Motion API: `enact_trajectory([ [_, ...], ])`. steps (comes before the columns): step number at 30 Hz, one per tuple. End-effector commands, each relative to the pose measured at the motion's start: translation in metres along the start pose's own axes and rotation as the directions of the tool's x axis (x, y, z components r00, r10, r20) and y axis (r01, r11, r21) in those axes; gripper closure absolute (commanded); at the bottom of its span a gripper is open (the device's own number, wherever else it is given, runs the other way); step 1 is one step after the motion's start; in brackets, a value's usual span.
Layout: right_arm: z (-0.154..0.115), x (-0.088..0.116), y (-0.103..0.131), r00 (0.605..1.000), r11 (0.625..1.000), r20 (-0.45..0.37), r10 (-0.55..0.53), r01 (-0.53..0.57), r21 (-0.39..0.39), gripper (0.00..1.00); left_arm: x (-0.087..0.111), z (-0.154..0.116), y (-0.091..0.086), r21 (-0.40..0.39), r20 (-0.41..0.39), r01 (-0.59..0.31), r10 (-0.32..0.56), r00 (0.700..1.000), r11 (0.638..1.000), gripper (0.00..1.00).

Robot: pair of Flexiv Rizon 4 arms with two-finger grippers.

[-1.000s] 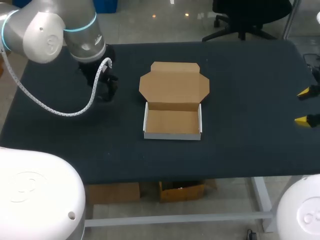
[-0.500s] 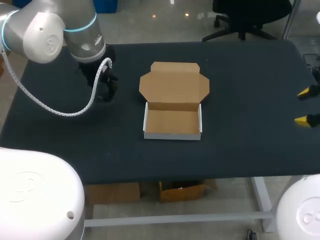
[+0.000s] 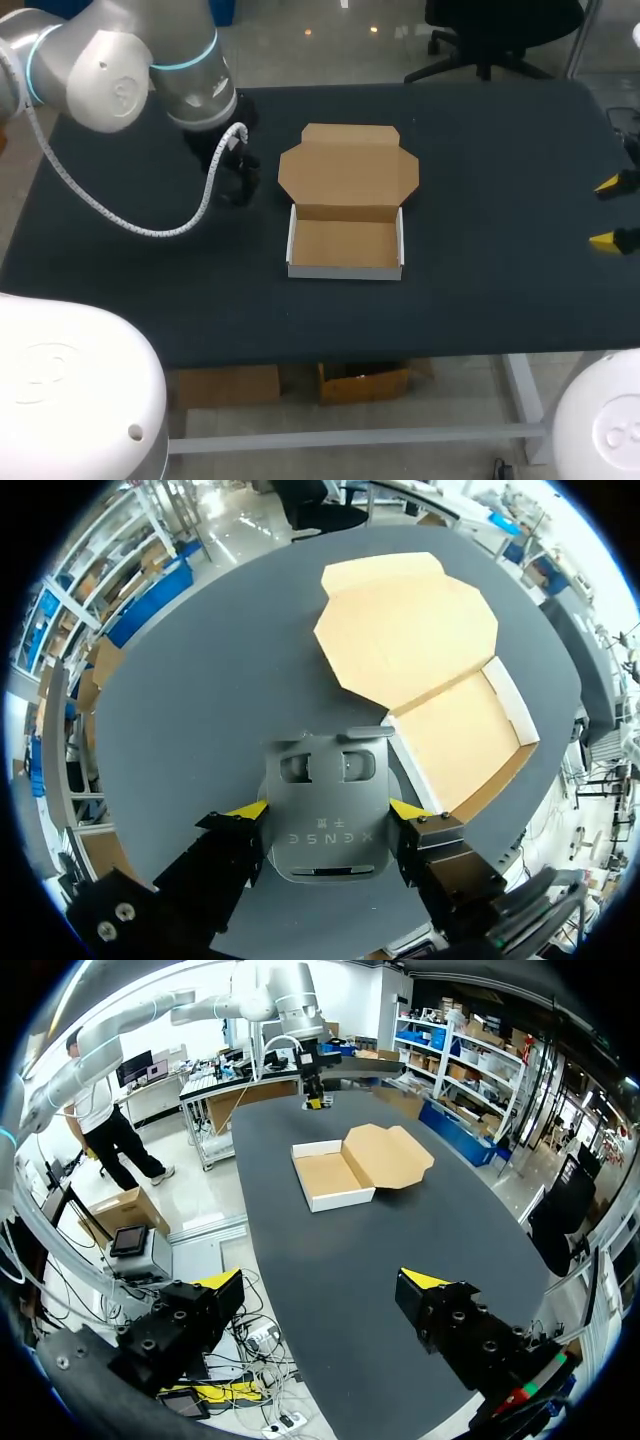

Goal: Assemble the packaging by folding the flat box into shape, placing the metal phone stand inside, and closing the box properly

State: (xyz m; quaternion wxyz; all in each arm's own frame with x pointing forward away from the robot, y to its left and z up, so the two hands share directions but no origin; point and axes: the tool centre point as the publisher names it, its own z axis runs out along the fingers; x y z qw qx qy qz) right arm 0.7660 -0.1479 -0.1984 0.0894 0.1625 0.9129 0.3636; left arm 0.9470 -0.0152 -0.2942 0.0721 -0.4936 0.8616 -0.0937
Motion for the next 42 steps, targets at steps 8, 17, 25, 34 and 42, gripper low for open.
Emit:
enact_trajectory([
  [8, -0.001, 0.001, 0.0, 1.0, 1.0, 0.0, -0.001, 0.001, -0.003, 0.0, 0.045, 0.002, -0.009, 0.004, 0.026, -0.056, 0.056, 0.998, 0.998, 1.0],
  [17, -0.001, 0.001, 0.0, 1.0, 1.0, 0.0, -0.001, 0.001, -0.003, 0.0, 0.074, 0.01, -0.019, -0.001, 0.024, -0.095, 0.095, 0.995, 0.995, 1.0],
  [25, -0.001, 0.001, 0.0, 1.0, 1.0, 0.0, -0.001, 0.001, -0.003, 0.0, 0.09, 0.019, -0.024, 0.004, 0.005, -0.12, 0.12, 0.993, 0.993, 1.0],
  [34, -0.001, 0.001, 0.0, 1.0, 1.0, 0.0, -0.001, 0.001, -0.003, 0.0, 0.106, 0.03, -0.031, 0.015, -0.004, -0.145, 0.145, 0.989, 0.989, 1.0],
  [42, -0.001, 0.001, 0.0, 1.0, 1.0, 0.0, -0.001, 0.001, -0.003, 0.0, 0.123, 0.044, -0.039, 0.03, -0.03, -0.163, 0.164, 0.986, 0.986, 1.0],
])
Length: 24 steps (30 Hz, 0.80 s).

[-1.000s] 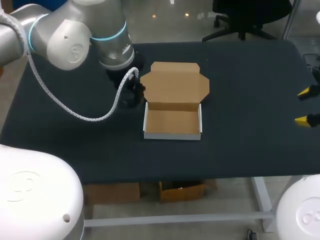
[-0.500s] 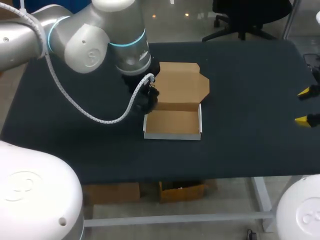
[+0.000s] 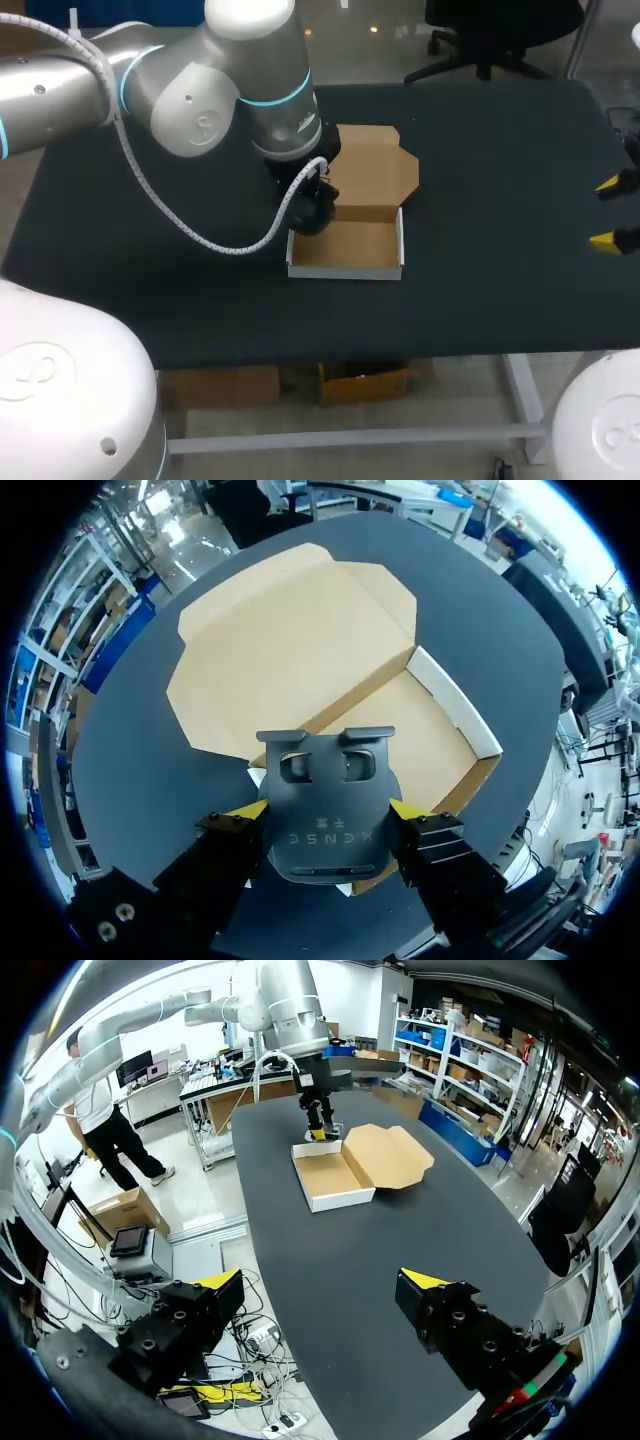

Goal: Assemble the packaging by folding the flat box into shape, placing the metal phone stand inside, and closing the box properly

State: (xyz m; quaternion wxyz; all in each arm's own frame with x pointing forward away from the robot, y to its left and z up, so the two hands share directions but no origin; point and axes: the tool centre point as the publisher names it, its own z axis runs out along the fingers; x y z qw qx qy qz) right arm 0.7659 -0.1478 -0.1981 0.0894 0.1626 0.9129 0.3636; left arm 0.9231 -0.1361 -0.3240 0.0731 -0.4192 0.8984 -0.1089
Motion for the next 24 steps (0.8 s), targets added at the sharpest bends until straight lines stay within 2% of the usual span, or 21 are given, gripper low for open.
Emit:
enact_trajectory([
  [1, -0.001, 0.001, -0.001, 1.0, 1.0, 0.0, -0.001, 0.001, -0.003, 0.0, 0.006, 0.011, -0.008, -0.003, -0.005, -0.002, 0.002, 1.0, 1.0, 1.0],
  [14, -0.001, 0.001, -0.001, 1.0, 1.0, 0.0, -0.001, 0.001, -0.003, 0.0, 0.046, 0.036, -0.022, -0.006, -0.036, -0.064, 0.064, 0.997, 0.998, 1.0],
  [24, -0.001, 0.001, -0.001, 1.0, 1.0, 0.0, -0.001, 0.001, -0.003, 0.0, 0.058, 0.054, -0.026, -0.014, -0.041, -0.096, 0.096, 0.995, 0.995, 1.0],
])
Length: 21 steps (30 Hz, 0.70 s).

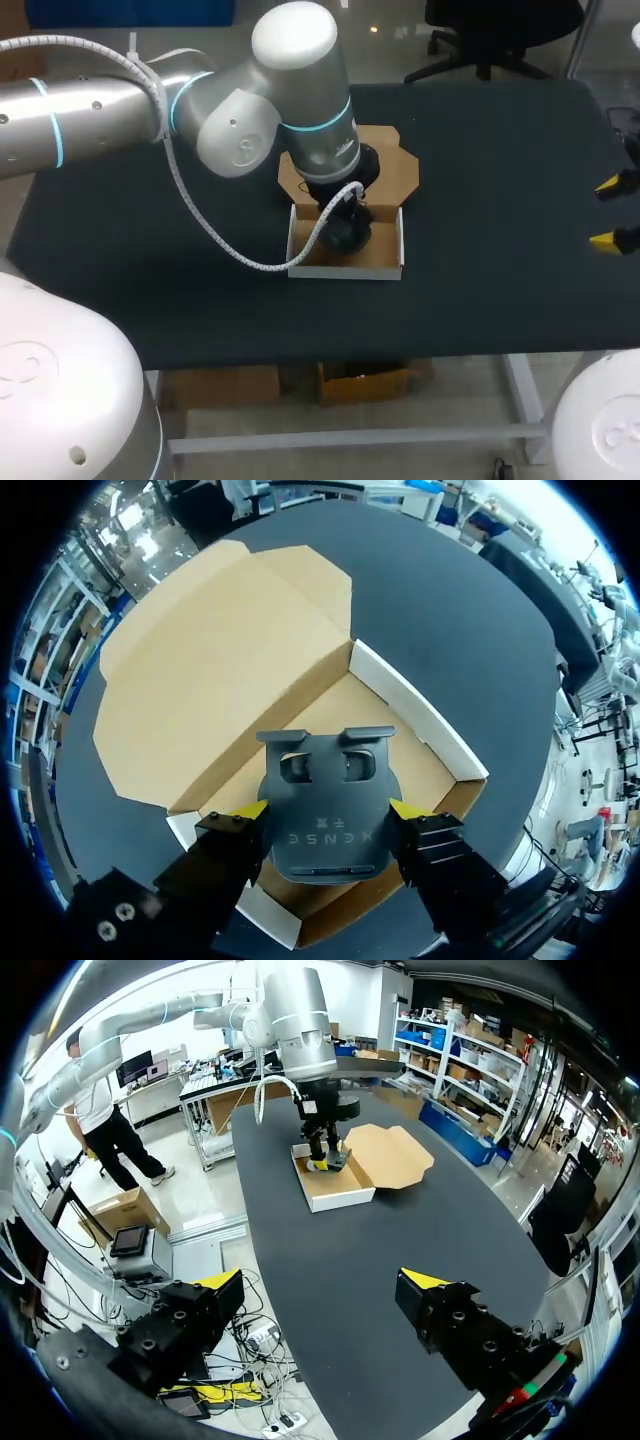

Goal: Assemble the packaging by folding the flat box into shape, placing the metal phone stand inside, and closing the box properly

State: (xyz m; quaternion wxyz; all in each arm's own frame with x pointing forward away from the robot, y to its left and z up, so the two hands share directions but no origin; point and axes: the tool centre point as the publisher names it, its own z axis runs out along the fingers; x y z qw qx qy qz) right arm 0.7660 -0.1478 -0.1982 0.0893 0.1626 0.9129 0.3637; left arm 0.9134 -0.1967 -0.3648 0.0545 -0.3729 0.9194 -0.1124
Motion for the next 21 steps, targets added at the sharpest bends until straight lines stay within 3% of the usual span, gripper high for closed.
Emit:
enact_trajectory([
  [1, -0.001, 0.001, -0.001, 1.0, 1.0, 0.0, -0.001, 0.001, -0.003, 0.0, 0.002, 0.01, -0.006, -0.01, 0.01, 0.001, -0.001, 1.0, 1.0, 1.0],
  [21, -0.001, 0.001, -0.001, 1.0, 1.0, 0.0, -0.001, 0.001, -0.003, 0.0, -0.003, 0.027, -0.003, -0.03, 0.006, -0.011, 0.011, 1.0, 1.0, 1.0],
])
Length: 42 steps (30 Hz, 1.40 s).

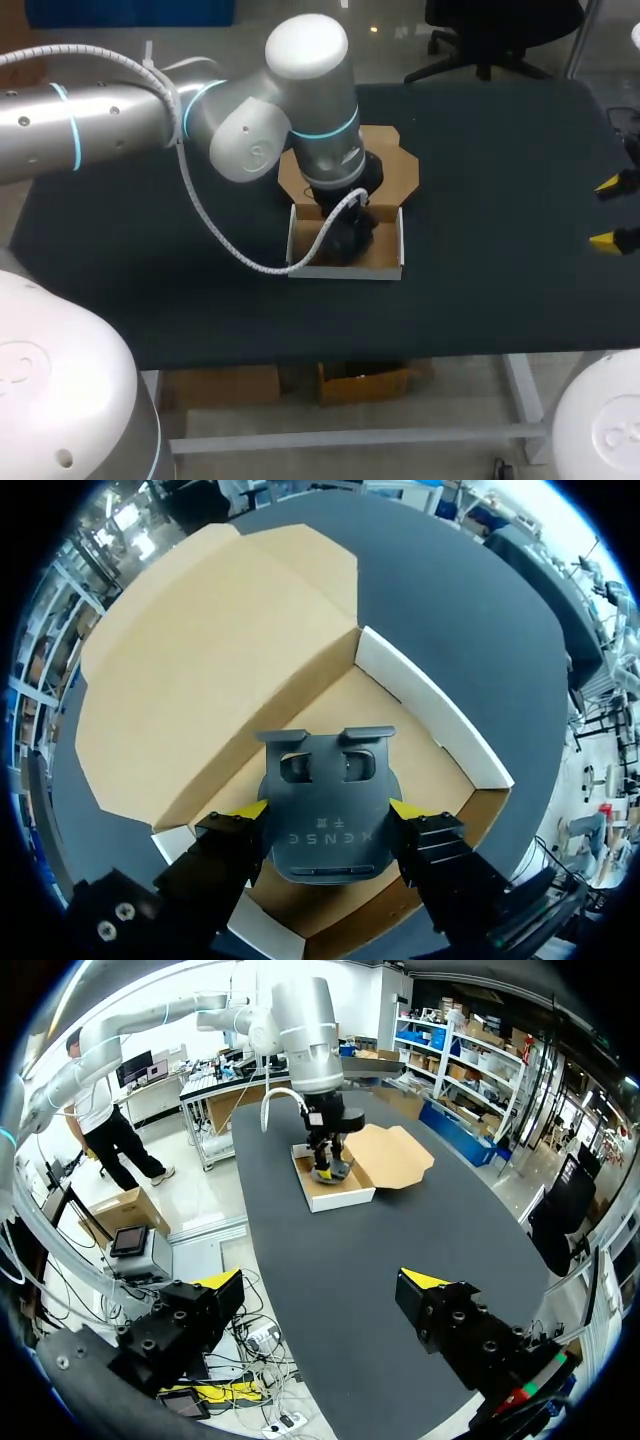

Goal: Assemble the packaging by folding the flat box into shape, placing the metal phone stand inside, and closing the box properly

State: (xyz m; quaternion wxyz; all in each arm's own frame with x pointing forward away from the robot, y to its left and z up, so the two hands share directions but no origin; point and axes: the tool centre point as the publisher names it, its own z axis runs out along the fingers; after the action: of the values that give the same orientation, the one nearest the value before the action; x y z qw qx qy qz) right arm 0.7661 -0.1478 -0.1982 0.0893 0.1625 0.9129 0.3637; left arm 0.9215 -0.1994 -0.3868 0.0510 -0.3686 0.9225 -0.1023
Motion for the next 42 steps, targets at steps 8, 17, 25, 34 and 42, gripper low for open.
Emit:
enact_trajectory([
  [8, -0.0011, 0.0007, -0.0006, 1.0, 1.0, 0.0, -0.001, 0.001, -0.003, 0.0, -0.0021, 0.0078, -0.0009, -0.016, 0.007, 0.004, -0.004, 1.0, 1.0, 1.0],
  [17, -0.0011, 0.0007, -0.0006, 1.0, 1.0, 0.0, -0.001, 0.001, -0.003, 0.0, -0.0028, 0.0098, -0.0026, -0.022, 0.016, 0.011, -0.011, 1.0, 1.0, 1.0],
  [25, -0.0011, 0.0007, -0.0006, 1.0, 1.0, 0.0, -0.001, 0.001, -0.003, 0.0, -0.0032, 0.0101, -0.0037, -0.027, 0.026, 0.015, -0.015, 1.0, 1.0, 0.65],
  [34, -0.0011, 0.0007, -0.0006, 1.0, 1.0, 0.0, -0.001, 0.001, -0.003, 0.0, -0.003, 0.0085, -0.004, -0.026, 0.035, 0.023, -0.022, 0.999, 0.999, 0.0],
  [42, -0.0011, 0.0007, -0.0006, 1.0, 1.0, 0.0, -0.001, 0.001, -0.003, 0.0, -0.001, 0.001, -0.0025, -0.022, 0.055, 0.063, -0.062, 0.997, 0.998, 0.0],
])
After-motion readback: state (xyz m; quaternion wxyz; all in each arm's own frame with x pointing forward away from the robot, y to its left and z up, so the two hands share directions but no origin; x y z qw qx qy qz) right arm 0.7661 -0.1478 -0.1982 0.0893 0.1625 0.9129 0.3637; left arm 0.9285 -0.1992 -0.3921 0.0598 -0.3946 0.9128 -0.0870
